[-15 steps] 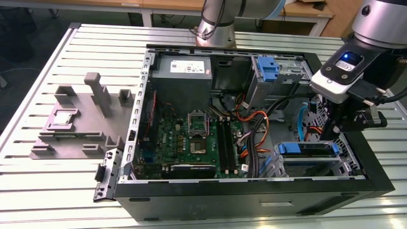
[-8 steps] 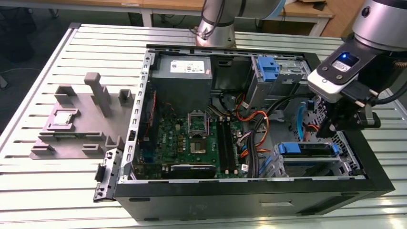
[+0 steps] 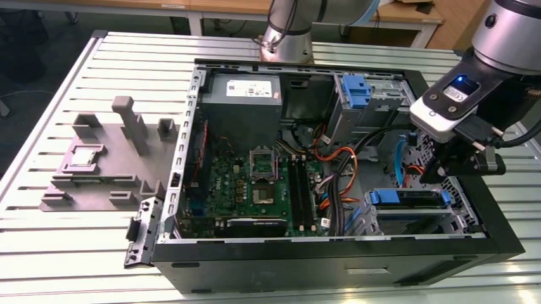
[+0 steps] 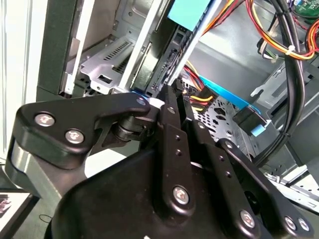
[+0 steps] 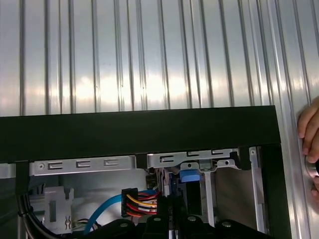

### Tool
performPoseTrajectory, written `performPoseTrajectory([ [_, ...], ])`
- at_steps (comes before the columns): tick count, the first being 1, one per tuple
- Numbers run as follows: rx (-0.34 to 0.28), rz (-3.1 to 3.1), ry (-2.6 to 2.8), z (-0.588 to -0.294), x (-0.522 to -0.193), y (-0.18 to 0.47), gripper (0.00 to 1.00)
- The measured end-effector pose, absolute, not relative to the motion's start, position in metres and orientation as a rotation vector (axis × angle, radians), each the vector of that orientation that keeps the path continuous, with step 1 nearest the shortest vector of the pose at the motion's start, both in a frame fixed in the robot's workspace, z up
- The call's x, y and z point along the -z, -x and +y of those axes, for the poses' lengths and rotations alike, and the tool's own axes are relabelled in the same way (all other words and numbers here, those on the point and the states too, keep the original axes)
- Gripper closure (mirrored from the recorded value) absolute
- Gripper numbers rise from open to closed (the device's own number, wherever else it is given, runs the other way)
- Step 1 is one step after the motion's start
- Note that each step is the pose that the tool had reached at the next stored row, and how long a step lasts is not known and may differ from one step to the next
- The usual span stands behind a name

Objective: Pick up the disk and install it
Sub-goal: 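Insert the first disk wire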

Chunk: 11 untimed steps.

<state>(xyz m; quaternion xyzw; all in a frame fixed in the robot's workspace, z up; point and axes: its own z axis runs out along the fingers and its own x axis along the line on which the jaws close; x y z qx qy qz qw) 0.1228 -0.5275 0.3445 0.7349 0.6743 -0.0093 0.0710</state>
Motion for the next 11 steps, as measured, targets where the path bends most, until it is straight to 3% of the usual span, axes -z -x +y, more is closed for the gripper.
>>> performPoseTrajectory([
  [11, 0.022, 2.031, -2.213, -0.5330, -0.3438, -0.1228, 0.83],
])
